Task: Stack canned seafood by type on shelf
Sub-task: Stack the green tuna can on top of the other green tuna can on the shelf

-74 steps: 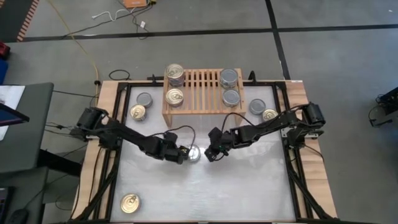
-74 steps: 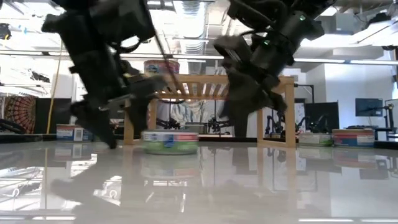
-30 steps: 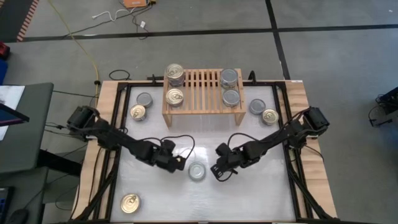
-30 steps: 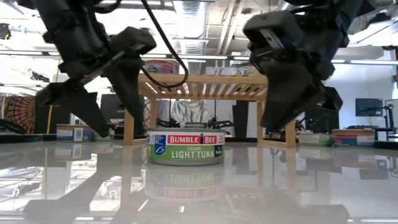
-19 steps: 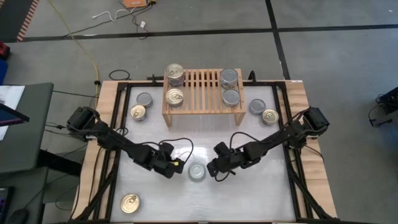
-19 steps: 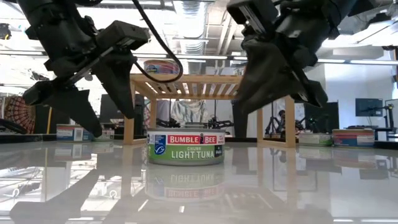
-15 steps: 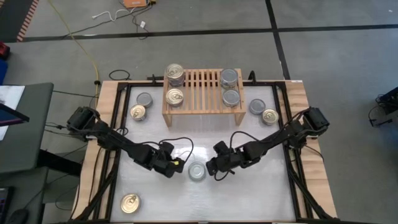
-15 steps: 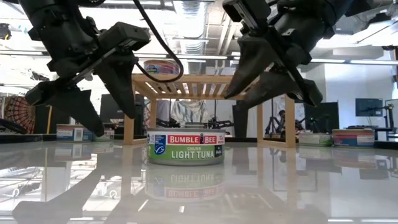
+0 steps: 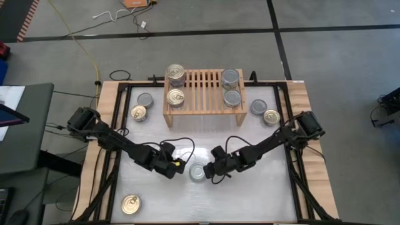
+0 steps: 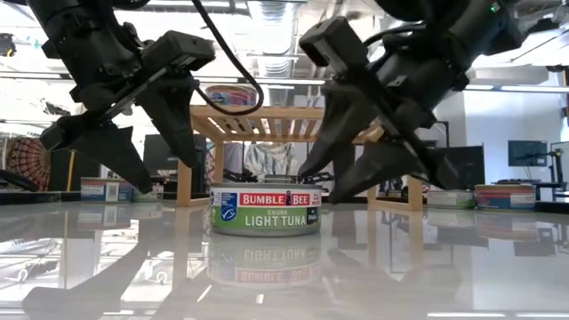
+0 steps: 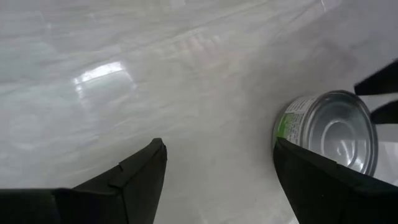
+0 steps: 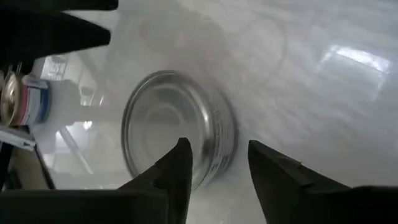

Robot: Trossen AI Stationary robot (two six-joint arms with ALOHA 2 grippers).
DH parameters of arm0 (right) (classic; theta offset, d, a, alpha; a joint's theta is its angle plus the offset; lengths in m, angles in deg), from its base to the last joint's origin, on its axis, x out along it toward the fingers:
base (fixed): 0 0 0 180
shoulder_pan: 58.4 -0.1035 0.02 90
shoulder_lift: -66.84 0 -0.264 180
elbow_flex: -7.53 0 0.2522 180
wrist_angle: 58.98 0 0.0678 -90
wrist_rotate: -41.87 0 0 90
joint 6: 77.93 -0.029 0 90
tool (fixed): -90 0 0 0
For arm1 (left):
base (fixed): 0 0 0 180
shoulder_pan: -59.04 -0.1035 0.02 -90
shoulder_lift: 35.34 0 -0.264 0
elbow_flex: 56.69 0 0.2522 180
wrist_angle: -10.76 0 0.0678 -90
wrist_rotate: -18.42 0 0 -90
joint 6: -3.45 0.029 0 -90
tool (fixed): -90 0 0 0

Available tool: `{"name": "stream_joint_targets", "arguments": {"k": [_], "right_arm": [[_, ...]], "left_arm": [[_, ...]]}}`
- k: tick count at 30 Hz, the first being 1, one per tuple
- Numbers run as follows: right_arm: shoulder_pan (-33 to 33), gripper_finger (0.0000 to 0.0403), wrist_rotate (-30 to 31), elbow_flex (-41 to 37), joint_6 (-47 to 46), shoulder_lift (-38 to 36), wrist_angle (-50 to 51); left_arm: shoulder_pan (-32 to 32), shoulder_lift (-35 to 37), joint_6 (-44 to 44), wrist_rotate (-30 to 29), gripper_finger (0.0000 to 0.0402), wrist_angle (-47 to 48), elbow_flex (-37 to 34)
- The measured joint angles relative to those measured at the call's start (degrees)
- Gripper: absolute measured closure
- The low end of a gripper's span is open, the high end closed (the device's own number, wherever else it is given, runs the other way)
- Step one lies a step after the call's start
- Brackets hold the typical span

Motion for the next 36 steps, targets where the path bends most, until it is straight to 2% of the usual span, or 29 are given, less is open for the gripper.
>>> {"name": "stream_joint_targets", "arguments": {"k": [8, 12, 36], "right_arm": [[-0.03, 0.0287, -1.91, 0.04, 1.40, 1.97, -2.22], [0.58, 0.0304, -2.55, 0.07, 1.83, 2.12, -2.52], [1.82, 0.0307, -2.00, -0.04, 5.63, 0.11, -2.00]], "left_arm": [[0.00, 0.00, -0.41, -0.25, 0.0118, -0.11, 0.00], [0.00, 0.00, -0.51, -0.25, 0.0118, -0.14, 0.00], [0.09, 0.00, -1.59, -0.20, 0.0118, -0.52, 0.00]]}}
